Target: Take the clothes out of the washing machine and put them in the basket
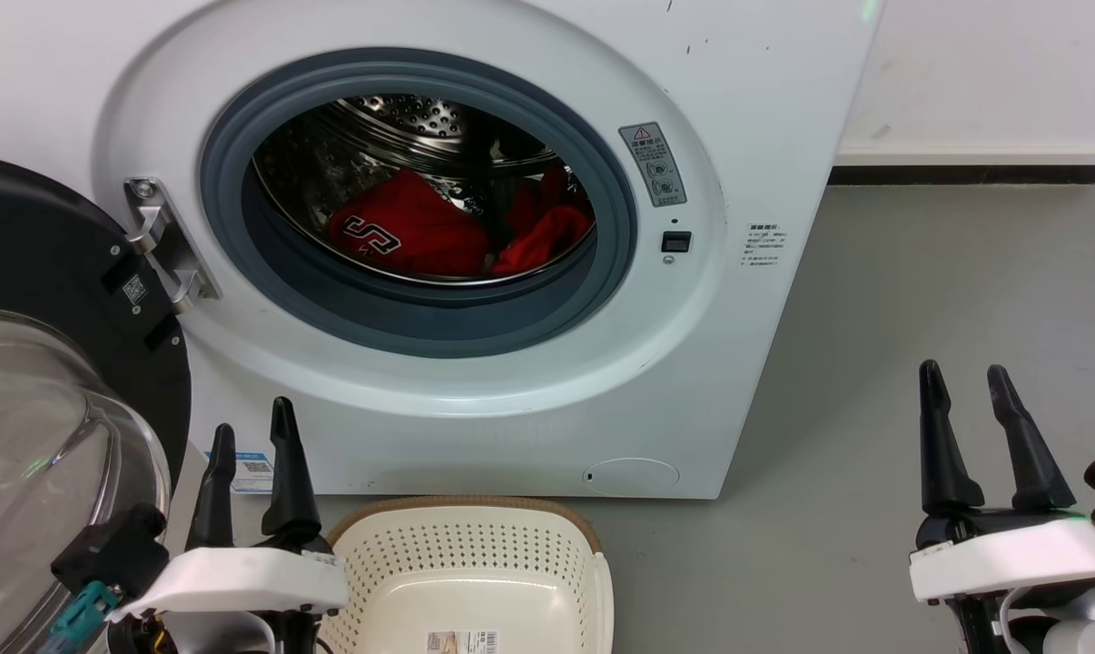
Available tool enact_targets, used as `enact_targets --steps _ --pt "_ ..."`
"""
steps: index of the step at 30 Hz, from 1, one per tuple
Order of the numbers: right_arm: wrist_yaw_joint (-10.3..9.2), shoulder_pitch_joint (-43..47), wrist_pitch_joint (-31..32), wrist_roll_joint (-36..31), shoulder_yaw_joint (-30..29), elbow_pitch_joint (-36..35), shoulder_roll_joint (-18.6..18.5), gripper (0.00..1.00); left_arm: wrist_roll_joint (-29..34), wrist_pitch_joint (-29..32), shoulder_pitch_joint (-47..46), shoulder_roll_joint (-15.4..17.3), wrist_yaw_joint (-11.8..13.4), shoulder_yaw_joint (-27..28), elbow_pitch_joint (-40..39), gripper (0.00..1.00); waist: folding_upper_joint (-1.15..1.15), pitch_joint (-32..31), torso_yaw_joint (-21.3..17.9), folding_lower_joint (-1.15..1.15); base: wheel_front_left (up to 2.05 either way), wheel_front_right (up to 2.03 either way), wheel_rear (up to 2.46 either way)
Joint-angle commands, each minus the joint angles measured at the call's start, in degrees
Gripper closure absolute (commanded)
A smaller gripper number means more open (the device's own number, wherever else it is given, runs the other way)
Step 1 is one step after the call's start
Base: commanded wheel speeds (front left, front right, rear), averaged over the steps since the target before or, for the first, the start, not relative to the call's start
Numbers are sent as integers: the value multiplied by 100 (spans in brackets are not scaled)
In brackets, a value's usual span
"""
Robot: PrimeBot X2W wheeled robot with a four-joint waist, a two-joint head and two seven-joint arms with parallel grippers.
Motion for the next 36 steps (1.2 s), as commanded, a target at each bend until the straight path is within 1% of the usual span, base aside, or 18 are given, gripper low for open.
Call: enact_targets --steps 1,5,9,17,18,19,22,24,26,28,30,32,36 --pt "0 -17 -64 -189 22 -136 -28 0 184 -67 -10 14 35 -44 -116 0 0 2 1 0 0 0 0" --pt "0 39 -129 -528 56 -150 -28 0 503 -126 22 16 -9 -118 -151 0 0 5 -2 0 0 0 0" --pt "0 89 -189 -850 39 -119 -28 0 782 -186 57 20 0 -189 -147 0 0 9 -7 0 0 0 0" --pt "0 181 -294 -1398 78 0 -28 0 1222 -302 128 34 -47 -311 70 0 0 0 -14 0 0 0 0" --pt "0 204 -336 -1602 12 52 -28 0 1364 -342 149 30 -113 -388 156 0 0 -5 -10 0 0 0 0" --pt "0 216 -348 -1673 17 77 -27 0 1464 -355 153 36 -129 -434 173 0 0 -5 -11 0 0 0 0" --pt "-1 224 -392 -1858 22 117 -28 0 1625 -395 196 35 -90 -482 210 0 0 -8 -15 0 0 0 0" --pt "0 248 -414 -1960 28 143 -28 0 1740 -417 207 33 -110 -524 238 0 0 -11 -19 0 0 0 0" --pt "-1 274 -440 -2069 40 165 -28 0 1809 -445 227 33 -124 -534 284 0 0 -14 -22 0 0 0 0" --pt "0 288 -465 -2161 46 177 -28 0 1704 -465 289 28 -149 -476 419 0 0 -16 -20 0 0 0 0" --pt "-1 324 -488 -2074 17 241 -28 0 1609 -494 307 23 -247 -434 561 0 0 -22 -21 0 0 0 0" --pt "-1 317 -513 -2111 2 266 -27 0 1680 -513 318 18 -327 -433 695 0 0 -26 -25 0 0 0 0" --pt "-1 340 -558 -2224 44 305 -27 0 1847 -563 325 17 -398 -448 852 0 0 -35 -28 0 0 0 0"
